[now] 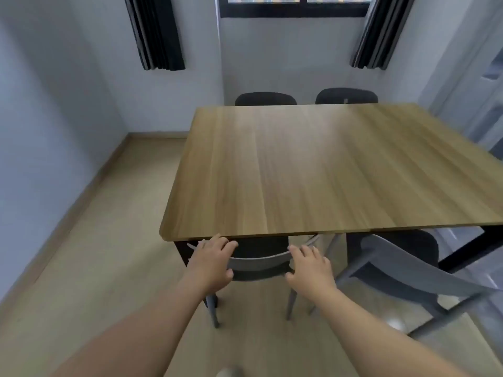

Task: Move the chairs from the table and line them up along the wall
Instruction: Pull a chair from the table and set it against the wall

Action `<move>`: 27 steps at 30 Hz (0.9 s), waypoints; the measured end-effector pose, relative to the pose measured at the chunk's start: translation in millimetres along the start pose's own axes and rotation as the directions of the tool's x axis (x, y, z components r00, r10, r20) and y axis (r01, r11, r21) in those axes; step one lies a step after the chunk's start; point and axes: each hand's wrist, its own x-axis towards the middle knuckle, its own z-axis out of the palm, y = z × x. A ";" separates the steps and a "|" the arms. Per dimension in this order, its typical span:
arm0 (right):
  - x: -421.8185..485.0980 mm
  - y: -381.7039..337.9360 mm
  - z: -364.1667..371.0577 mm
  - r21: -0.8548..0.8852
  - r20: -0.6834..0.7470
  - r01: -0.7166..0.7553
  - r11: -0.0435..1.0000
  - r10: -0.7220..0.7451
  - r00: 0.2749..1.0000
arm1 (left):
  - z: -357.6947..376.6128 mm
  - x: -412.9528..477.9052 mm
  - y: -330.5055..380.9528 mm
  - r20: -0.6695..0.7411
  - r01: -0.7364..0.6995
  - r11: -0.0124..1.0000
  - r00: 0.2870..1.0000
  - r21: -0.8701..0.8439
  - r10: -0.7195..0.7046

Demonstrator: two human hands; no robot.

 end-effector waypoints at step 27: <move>30.7 -43.6 29.1 -0.250 0.081 0.056 0.967 -0.037 0.996 | 20.4 49.9 -51.5 0.342 -0.340 0.931 0.897 0.130 0.280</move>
